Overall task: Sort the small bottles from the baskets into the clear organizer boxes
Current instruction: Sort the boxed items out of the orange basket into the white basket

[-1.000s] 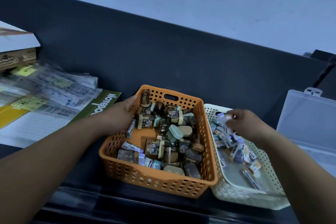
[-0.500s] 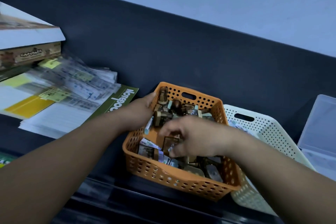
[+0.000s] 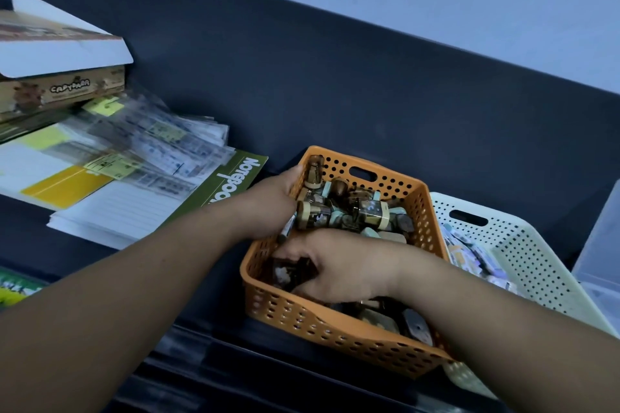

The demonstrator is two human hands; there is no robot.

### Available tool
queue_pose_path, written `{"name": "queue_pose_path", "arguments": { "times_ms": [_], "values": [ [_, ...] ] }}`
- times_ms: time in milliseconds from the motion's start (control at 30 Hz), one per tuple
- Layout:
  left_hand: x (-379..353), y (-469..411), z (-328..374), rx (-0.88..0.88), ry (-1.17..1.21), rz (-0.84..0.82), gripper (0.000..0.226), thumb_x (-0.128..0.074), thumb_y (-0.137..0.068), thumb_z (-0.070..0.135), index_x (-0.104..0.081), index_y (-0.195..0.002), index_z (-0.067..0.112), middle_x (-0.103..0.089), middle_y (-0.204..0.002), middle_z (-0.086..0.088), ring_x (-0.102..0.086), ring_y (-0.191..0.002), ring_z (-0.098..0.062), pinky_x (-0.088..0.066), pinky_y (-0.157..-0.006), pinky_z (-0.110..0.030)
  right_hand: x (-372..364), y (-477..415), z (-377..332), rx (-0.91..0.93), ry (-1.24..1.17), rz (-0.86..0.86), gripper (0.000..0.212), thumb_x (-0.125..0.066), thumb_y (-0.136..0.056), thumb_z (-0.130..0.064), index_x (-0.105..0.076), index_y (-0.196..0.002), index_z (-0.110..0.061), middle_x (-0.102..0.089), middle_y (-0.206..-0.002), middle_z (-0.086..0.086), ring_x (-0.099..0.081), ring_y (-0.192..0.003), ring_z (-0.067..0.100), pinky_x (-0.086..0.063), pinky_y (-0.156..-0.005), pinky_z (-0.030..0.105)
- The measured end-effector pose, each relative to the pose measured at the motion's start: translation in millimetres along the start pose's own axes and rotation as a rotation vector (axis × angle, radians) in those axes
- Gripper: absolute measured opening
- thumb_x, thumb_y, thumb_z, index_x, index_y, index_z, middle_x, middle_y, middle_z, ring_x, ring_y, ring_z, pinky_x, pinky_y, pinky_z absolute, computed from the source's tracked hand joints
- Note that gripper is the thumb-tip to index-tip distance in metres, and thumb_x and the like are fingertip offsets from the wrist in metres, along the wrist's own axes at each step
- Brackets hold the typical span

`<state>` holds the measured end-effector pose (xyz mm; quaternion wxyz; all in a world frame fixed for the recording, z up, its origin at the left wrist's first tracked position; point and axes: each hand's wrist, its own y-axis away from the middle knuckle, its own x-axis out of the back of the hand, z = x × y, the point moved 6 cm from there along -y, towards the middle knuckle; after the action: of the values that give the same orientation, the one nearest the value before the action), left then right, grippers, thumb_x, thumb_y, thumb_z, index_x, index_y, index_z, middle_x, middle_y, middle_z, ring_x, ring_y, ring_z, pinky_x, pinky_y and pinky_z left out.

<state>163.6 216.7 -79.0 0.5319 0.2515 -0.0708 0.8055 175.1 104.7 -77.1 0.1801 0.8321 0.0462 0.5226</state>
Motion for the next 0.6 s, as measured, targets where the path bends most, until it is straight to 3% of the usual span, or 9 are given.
{"name": "queue_pose_path", "arguments": {
  "times_ms": [100, 167, 233, 333, 400, 500, 600],
  "values": [
    [-1, -1, -1, -0.012, -0.004, -0.014, 0.073, -0.041, -0.086, 0.010, -0.020, -0.150, 0.039, -0.044, -0.146, 0.007, -0.045, -0.128, -0.015, -0.035, -0.107, -0.031, 13, 7, 6, -0.050, -0.028, 0.070, 0.051, -0.072, -0.082, -0.023, -0.054, -0.130, -0.023, -0.064, -0.120, -0.006, -0.061, -0.104, 0.011, -0.051, -0.093, 0.031],
    [-1, 0, 0, -0.021, -0.002, -0.021, 0.070, -0.043, -0.081, 0.013, -0.029, -0.145, 0.041, -0.057, -0.133, 0.002, -0.057, -0.113, -0.017, -0.046, -0.098, -0.037, 34, 16, 12, -0.077, -0.102, 0.207, 0.042, -0.075, -0.080, -0.025, -0.057, -0.118, -0.028, -0.066, -0.107, -0.007, -0.064, -0.095, 0.012, -0.054, -0.087, 0.036],
    [0, 0, 1, -0.032, 0.005, -0.031, 0.061, -0.040, -0.090, 0.006, -0.037, -0.139, 0.042, -0.064, -0.118, 0.001, -0.064, -0.098, -0.017, -0.053, -0.083, -0.033, 60, 25, 23, -0.165, -0.063, 0.401, 0.047, -0.075, -0.079, -0.030, -0.053, -0.121, -0.034, -0.061, -0.113, -0.009, -0.059, -0.104, 0.012, -0.051, -0.092, 0.039],
    [0, -2, 0, -0.039, 0.019, -0.032, 0.067, -0.036, -0.093, 0.004, -0.027, -0.145, 0.045, -0.063, -0.121, 0.000, -0.065, -0.097, -0.018, -0.055, -0.080, -0.034, 74, 32, 26, -0.251, 0.215, 0.550, 0.071, -0.074, -0.080, -0.040, -0.039, -0.141, -0.030, -0.045, -0.135, -0.006, -0.039, -0.129, 0.016, -0.036, -0.109, 0.038],
    [0, -1, 0, -0.037, 0.023, -0.030, 0.069, -0.037, -0.091, 0.003, -0.025, -0.146, 0.044, -0.061, -0.125, -0.001, -0.064, -0.100, -0.019, -0.054, -0.081, -0.034, 59, 26, 13, -0.143, 0.244, 0.443, 0.061, -0.072, -0.082, -0.041, -0.046, -0.135, -0.028, -0.048, -0.128, -0.007, -0.044, -0.121, 0.015, -0.040, -0.104, 0.034],
    [0, -3, -2, -0.026, -0.009, -0.019, 0.076, -0.037, -0.087, 0.002, -0.019, -0.149, 0.042, -0.050, -0.140, 0.004, -0.053, -0.120, -0.018, -0.044, -0.102, -0.038, 20, 9, -2, -0.045, 0.261, 0.114, 0.050, -0.068, -0.086, -0.038, -0.053, -0.132, -0.030, -0.059, -0.121, -0.005, -0.056, -0.108, 0.016, -0.049, -0.094, 0.036],
    [0, -3, -3, -0.015, -0.016, -0.002, 0.074, -0.037, -0.091, 0.002, -0.015, -0.151, 0.038, -0.038, -0.150, 0.007, -0.039, -0.133, -0.014, -0.031, -0.112, -0.033, 2, -7, -2, 0.007, 0.270, -0.020, 0.049, -0.063, -0.088, -0.024, -0.052, -0.135, -0.034, -0.063, -0.124, -0.003, -0.059, -0.108, 0.019, -0.051, -0.093, 0.037]
  ]
}}
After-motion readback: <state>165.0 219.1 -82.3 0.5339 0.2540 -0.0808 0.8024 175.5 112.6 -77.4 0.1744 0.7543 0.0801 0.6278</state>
